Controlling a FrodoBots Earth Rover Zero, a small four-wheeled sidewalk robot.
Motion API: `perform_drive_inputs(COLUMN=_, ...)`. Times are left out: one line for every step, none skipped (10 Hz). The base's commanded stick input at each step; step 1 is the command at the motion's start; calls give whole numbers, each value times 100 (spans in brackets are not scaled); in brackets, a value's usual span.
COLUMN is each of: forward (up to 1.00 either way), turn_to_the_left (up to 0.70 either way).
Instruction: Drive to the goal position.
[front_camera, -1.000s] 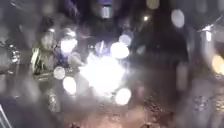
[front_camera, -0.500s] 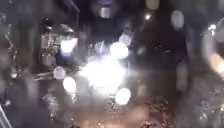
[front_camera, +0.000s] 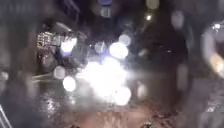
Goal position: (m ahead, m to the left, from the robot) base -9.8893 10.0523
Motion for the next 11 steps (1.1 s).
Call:
perform_drive_inputs(forward=0, turn_to_the_left=0)
perform_drive_inputs(forward=0, turn_to_the_left=0)
perform_drive_inputs(forward=0, turn_to_the_left=0)
perform_drive_inputs(forward=0, turn_to_the_left=0)
perform_drive_inputs(forward=0, turn_to_the_left=0)
perform_drive_inputs(forward=0, turn_to_the_left=0)
perform_drive_inputs(forward=0, turn_to_the_left=-24)
perform_drive_inputs(forward=0, turn_to_the_left=-70)
perform_drive_inputs(forward=0, turn_to_the_left=-70)
perform_drive_inputs(forward=0, turn_to_the_left=-70)
perform_drive_inputs(forward=0, turn_to_the_left=-70)
